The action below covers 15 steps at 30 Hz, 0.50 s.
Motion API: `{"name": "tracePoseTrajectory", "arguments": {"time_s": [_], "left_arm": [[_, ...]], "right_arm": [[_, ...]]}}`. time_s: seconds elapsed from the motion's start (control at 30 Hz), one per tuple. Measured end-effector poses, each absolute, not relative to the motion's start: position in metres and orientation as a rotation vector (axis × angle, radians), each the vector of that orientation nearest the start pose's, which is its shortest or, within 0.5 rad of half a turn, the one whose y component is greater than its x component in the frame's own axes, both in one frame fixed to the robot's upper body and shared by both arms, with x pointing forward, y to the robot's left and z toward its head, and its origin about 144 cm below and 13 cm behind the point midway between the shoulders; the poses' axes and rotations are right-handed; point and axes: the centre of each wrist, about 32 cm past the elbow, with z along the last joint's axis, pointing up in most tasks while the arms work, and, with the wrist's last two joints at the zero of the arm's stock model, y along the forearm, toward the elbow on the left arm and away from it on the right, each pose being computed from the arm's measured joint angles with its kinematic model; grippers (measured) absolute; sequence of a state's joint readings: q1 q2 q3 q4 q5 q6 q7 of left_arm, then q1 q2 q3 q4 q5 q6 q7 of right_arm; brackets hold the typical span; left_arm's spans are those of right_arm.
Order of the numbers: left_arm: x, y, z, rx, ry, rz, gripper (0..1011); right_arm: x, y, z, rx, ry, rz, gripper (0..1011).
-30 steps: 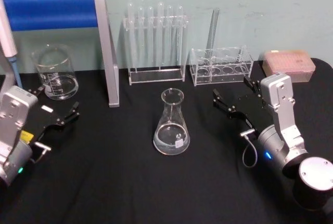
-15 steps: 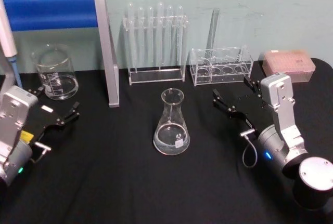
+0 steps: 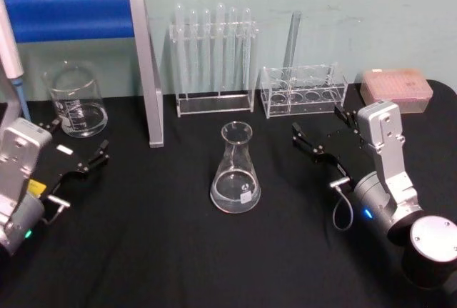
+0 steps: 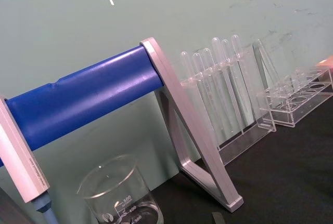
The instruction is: Grasp the erlenmeyer flask with one hand, shake it three times, then place it back.
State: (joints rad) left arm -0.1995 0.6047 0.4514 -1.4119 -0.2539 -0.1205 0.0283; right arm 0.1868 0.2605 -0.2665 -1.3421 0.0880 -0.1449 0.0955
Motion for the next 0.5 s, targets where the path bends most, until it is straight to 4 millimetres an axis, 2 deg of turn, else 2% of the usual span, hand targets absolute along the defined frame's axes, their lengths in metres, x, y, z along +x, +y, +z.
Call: {"name": "tracePoseTrajectory", "arguments": {"time_s": [0.5], "left_arm": [[0.4886, 0.3097, 1.1398, 0.304, -0.285, 1.248, 1001]], "right_arm": [[0.5030, -0.2415, 1.1261, -0.120, -0.194, -1.252, 1000]]}}
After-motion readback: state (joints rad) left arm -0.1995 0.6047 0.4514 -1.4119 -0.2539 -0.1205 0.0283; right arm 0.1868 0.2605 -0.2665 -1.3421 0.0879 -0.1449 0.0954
